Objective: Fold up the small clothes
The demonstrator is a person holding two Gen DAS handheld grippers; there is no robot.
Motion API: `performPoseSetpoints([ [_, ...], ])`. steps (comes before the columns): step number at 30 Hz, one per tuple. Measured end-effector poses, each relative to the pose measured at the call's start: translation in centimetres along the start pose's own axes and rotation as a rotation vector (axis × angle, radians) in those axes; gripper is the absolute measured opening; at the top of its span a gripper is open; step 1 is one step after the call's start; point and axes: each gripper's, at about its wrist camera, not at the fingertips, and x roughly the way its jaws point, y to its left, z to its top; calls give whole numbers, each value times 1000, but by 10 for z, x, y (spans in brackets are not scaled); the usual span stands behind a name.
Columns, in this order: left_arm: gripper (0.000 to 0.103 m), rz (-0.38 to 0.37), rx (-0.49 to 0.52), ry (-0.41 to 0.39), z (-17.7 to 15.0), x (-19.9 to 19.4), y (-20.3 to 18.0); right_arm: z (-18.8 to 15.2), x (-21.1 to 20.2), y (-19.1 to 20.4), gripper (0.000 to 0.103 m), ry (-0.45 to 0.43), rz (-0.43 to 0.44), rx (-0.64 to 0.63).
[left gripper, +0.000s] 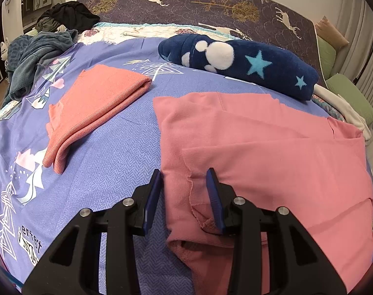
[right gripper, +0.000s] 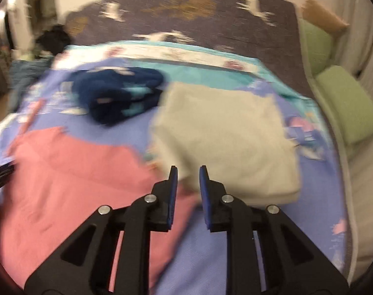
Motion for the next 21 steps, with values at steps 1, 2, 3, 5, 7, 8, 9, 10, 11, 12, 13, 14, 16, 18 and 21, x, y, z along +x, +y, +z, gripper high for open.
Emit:
performPoseSetpoints([
  [1, 39, 2, 1, 0, 0, 0, 0, -9, 1, 6, 20, 19, 48, -11],
  [2, 39, 5, 2, 0, 0, 0, 0, -23, 8, 13, 19, 47, 83, -29],
  [3, 39, 7, 3, 0, 0, 0, 0, -32, 15, 16, 20, 72, 69, -43],
  [5, 41, 14, -1, 0, 0, -2, 0, -60, 52, 10, 24, 178, -188, -85],
  [7, 41, 16, -7, 6, -1, -10, 1, -71, 43, 5, 34, 103, -208, -47],
  [8, 41, 6, -5, 0, -4, -19, 2, -73, 36, 3, 33, 101, -222, -8],
  [9, 41, -5, 0, -7, -7, -24, 2, -75, 27, 1, 33, 89, -234, 39],
  [10, 41, -17, 8, -15, -10, -31, 3, -79, 12, -2, 32, 48, -204, 85],
  [11, 41, -31, 17, -20, -14, -38, 3, -83, 2, -2, 32, 21, -162, 105],
  [12, 43, -49, 25, -22, -17, -44, 2, -90, -11, -1, 32, -5, -104, 128],
  [13, 48, -69, 34, -22, -21, -48, 1, -96, -18, 1, 32, -14, -65, 138],
  [14, 50, -94, 52, -20, -26, -52, -2, -102, -23, 2, 32, -16, -21, 143],
  [16, 56, -77, 119, -6, -37, -52, -12, -114, -22, 4, 35, -2, 28, 148],
  [18, 56, 22, 198, 38, -45, -40, -25, -127, -6, 7, 41, 79, -58, 140],
  [21, 56, 32, 199, 22, -48, -48, -27, -137, -15, 6, 42, 45, -62, 195],
])
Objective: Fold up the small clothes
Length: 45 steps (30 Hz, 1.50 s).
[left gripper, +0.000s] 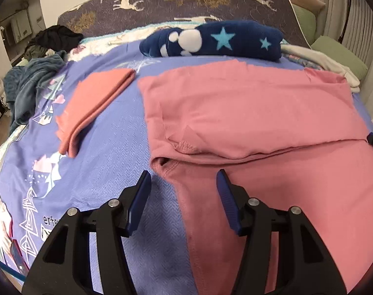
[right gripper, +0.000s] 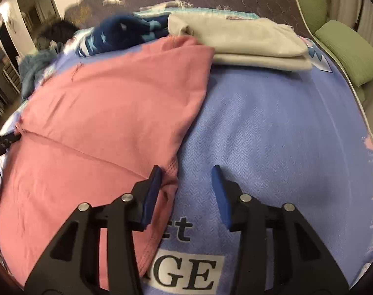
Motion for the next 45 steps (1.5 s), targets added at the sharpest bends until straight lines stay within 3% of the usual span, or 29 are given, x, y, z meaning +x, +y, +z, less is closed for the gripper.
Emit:
performPoseSetpoints([
  [3, 56, -41, 13, -30, -8, -20, -1, -5, -16, 3, 43, -15, 53, 33],
  [6, 56, -17, 32, -39, -21, -33, -2, -18, -28, 1, 43, -26, 45, 33],
  [10, 56, -27, -47, -72, -36, -54, 10, -33, -38, -14, 43, -41, 66, 94],
  [15, 58, -98, -109, -70, -57, -73, 19, -51, -52, -20, 43, -54, 98, 149],
  [20, 61, -110, -60, -21, -79, -76, 13, -64, -66, -14, 43, -74, 91, 116],
  [25, 61, -132, -93, 5, -97, -75, 15, -69, -71, -5, 43, -81, 108, 110],
  [45, 61, -191, -35, 5, -151, -113, 4, -110, -109, 23, 43, -156, 49, 63],
])
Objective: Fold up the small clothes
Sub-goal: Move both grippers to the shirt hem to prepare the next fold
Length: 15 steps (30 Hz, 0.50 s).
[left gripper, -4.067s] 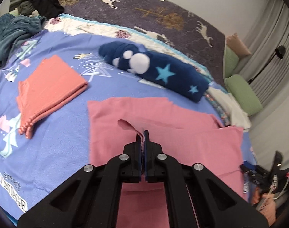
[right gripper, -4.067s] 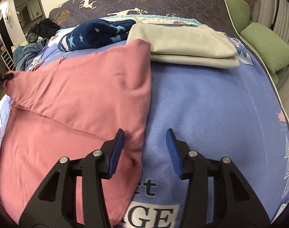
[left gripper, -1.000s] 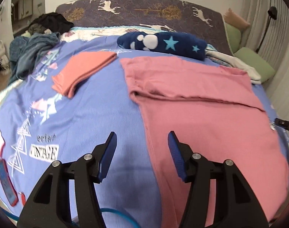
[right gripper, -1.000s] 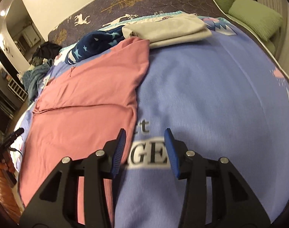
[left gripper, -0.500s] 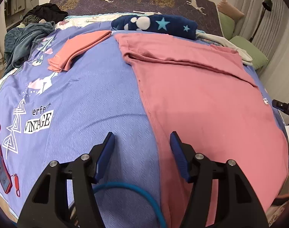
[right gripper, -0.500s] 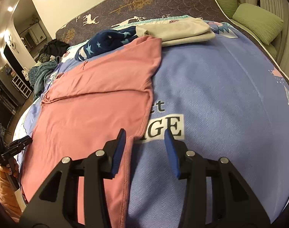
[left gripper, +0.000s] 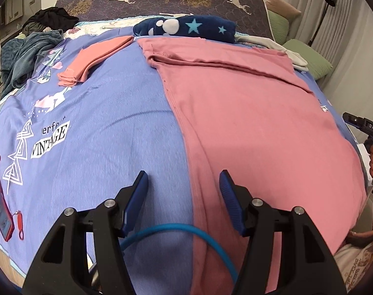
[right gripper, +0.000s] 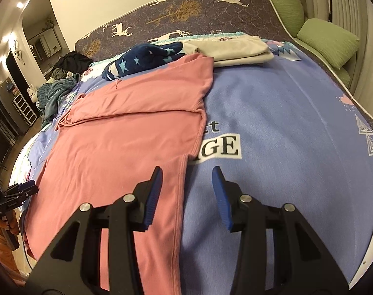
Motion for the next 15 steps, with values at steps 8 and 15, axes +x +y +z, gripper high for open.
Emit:
performPoseSetpoints([
  [8, 61, -31, 13, -23, -30, -19, -10, -22, -33, 18, 48, -61, -82, -64],
  [15, 61, -46, -13, -47, -47, -32, -14, -45, -50, 28, 48, -77, -84, -95],
])
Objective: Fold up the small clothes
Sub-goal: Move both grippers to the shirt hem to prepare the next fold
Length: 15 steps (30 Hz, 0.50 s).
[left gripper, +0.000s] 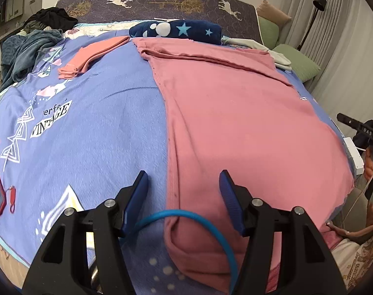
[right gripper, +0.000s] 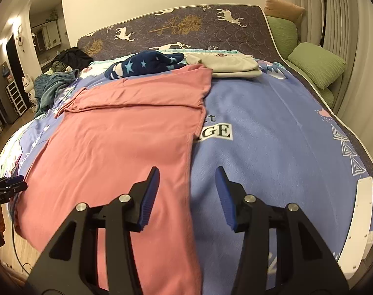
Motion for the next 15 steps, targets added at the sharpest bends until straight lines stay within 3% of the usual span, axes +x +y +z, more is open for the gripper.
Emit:
performPoseSetpoints([
  [7, 61, -19, -11, -10, -13, -12, -5, -14, -11, -2, 49, -2, 11, 6],
  [15, 61, -43, -17, -29, -32, -23, -11, -54, -16, -46, 49, 97, 179, 184],
])
